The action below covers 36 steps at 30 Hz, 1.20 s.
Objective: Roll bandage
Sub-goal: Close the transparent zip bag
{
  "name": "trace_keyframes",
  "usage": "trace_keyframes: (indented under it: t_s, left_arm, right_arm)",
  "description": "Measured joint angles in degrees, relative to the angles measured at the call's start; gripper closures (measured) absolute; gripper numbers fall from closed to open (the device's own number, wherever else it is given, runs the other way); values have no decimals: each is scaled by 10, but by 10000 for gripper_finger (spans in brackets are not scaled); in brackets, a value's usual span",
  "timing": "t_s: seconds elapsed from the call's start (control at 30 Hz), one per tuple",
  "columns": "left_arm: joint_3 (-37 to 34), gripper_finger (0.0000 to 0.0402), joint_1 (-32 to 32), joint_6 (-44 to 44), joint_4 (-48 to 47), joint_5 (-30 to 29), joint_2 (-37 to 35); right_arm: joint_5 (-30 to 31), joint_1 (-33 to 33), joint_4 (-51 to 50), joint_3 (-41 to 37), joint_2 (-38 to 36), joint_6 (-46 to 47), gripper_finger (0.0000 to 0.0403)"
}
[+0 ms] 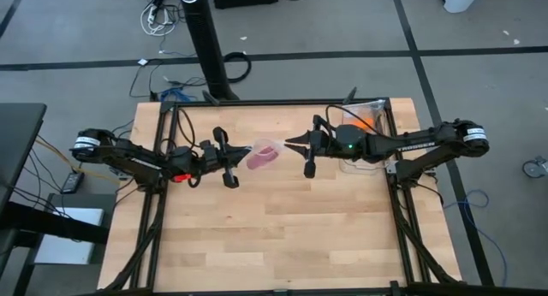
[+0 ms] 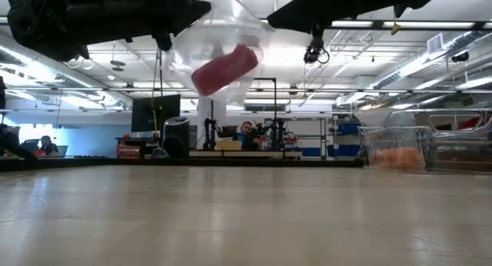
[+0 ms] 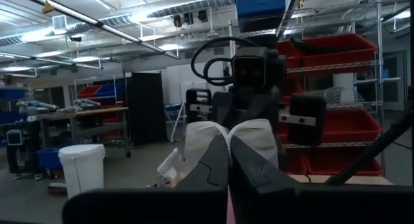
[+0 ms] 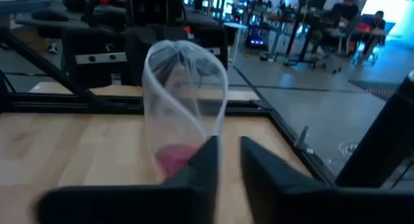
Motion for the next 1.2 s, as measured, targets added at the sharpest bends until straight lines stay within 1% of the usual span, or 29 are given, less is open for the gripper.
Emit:
trace_keyframes:
  t_s: [0.07,0.1,0.17,0.3,0.4,0.5,0.57,0.67,0.87,0.97,1.07,1.13,1.2]
  left_arm:
    - [0,400,-1,-1,0,0,0]
    - [0,400,-1,-1,0,0,0]
    - [0,400,-1,0,-1,0,0]
    - [0,399,-1,1,-15,0,0]
    - [0,398,-1,1,-43,-7,0]
    - [0,399,-1,8,-46,-16,0]
    - [0,399,-4,16,-30,-13,0]
    - [0,399,-5,15,-7,6,0]
    - [0,400,-5,9,4,18,0]
    - [0,400,-5,9,12,19,0]
    - [0,400,-5,8,20,21,0]
    - [0,401,-5,8,25,25,0]
    - [0,401,-5,7,31,28,0]
  right_arm:
    - [-1,0,7,0,0,-11,379]
    - [-1,0,9,0,0,-16,390]
    - [-2,1,1,2,-5,-17,391]
    - [-2,1,-42,32,-23,-17,400]
    - [-2,4,-94,62,-27,-21,399]
    - [-2,8,-155,97,-27,-23,400]
    - [-2,11,-206,115,-27,-8,394]
    - [-2,11,-262,125,-29,11,369]
    - [-5,11,-254,108,-30,21,291]
    - [-29,12,-237,100,-30,21,259]
    - [-40,14,-228,98,-23,21,245]
    - [-41,14,-223,97,-15,20,246]
    - [-42,13,-203,97,-3,20,255]
